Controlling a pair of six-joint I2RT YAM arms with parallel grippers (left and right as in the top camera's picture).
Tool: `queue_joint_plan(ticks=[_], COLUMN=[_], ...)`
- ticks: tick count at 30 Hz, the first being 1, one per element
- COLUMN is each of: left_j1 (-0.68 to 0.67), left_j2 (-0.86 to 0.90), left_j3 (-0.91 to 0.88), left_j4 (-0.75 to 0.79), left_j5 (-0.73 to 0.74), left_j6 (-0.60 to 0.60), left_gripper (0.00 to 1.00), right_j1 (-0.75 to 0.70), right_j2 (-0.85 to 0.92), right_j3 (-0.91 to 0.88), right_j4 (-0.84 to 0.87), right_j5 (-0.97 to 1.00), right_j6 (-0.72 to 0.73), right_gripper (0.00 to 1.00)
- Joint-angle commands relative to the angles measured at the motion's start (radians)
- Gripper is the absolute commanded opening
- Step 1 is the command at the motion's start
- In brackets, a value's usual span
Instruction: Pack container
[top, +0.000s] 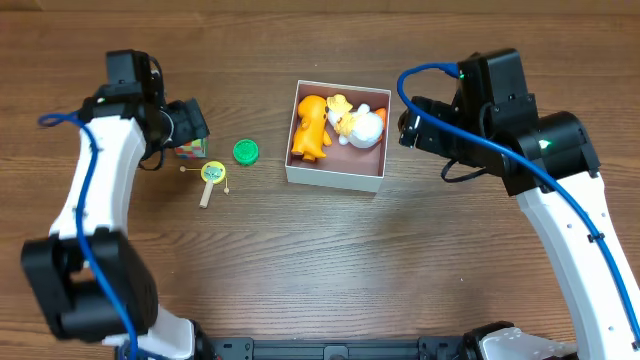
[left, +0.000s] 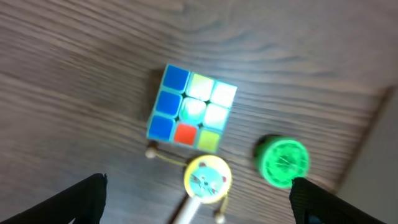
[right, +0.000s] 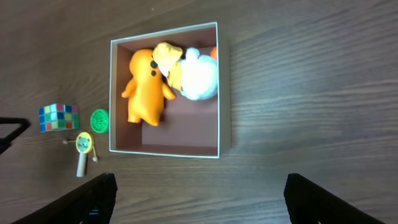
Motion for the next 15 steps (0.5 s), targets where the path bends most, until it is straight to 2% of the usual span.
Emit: queue_joint_plan(ticks=[1,4,7,15], left_j1=[-0.002,-0.002,-0.002,-0.019], left_j2=[0.076,0.106,0.135,0.266], left_j3=[0.04,0.04,0.04,0.04], left_j4=[0.052,0.104,0.15,0.18], left_j5=[-0.003,-0.011,-0.113,-0.089], left_j6=[0.127,0.146,0.161,0.212], left_gripper=[0.93,0.95,0.96,0.89], right_j1=[-0.002,-0.001,0.0,0.0], right_j2=[-0.019,-0.019,-0.019,-0.019], right_j3=[0.002,0.002,0.002,0.002], right_j4=[-0.019,-0.028,-0.04,-0.043], right_j5=[-0.004,-0.005,-0.005,-0.038], right_j6=[0.012,0.012,0.012,0.02], right_gripper=[0.88,0.88,0.87,0.81])
